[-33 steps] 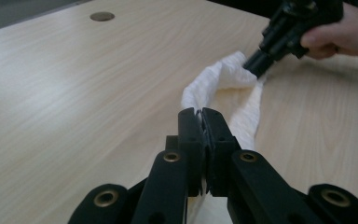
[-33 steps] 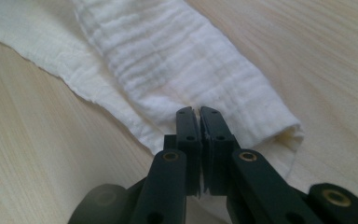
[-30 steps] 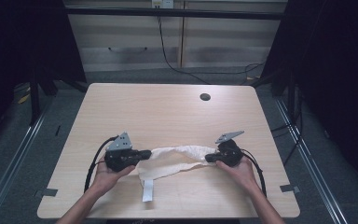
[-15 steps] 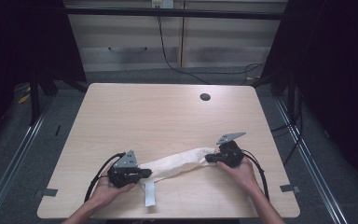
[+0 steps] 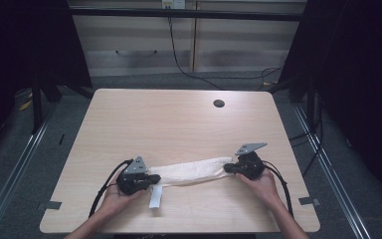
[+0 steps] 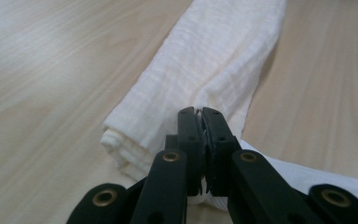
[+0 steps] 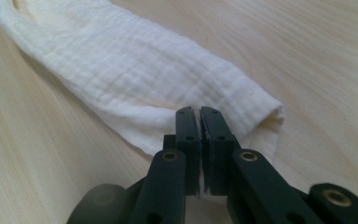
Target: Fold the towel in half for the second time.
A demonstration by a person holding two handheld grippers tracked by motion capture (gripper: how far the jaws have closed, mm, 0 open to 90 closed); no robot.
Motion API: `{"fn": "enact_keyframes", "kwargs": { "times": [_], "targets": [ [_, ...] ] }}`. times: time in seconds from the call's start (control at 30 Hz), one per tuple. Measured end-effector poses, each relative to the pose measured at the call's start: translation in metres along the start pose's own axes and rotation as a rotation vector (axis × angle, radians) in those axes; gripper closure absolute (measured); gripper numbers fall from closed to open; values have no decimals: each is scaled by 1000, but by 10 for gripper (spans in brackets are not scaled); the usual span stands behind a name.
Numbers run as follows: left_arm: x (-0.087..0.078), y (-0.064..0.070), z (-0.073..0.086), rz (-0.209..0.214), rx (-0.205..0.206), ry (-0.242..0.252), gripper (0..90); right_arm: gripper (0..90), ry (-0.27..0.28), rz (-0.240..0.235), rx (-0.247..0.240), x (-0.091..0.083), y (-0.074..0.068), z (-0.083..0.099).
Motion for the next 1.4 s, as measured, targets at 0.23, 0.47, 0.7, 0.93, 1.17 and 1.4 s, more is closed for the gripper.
{"fn": "enact_keyframes", "kwargs": {
  "times": [0.23, 0.47, 0.7, 0.93, 1.17, 1.4],
  "targets": [
    [7, -24, -3, -25, -45, 22, 870, 870, 46, 21, 32, 6, 7, -6],
    [5, -23, -1, -26, -56, 27, 868, 845, 68, 55, -11, -4, -2, -1],
    [5, -22, -1, -25, -67, 28, 866, 833, 84, 56, -9, -20, -8, 12],
    [-3, -19, -3, 0, -75, 51, 779, 781, 101, 26, 23, -32, -9, 22],
    [-28, -21, -17, 12, -112, 157, 635, 718, 155, -16, 38, -40, -14, 13],
    [-57, -17, -16, -17, -124, 162, 536, 610, 203, -16, 34, -51, -26, 1]
  ]
}}
Point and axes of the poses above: each handheld gripper's, and its own axes: x roughly forward along the jaws, z roughly out of its underside, y roughly to its right, the point moved 6 cm from there along x, roughly forward along the jaws, and after that the axes turned 6 degrees about x, right-handed, at the moved point
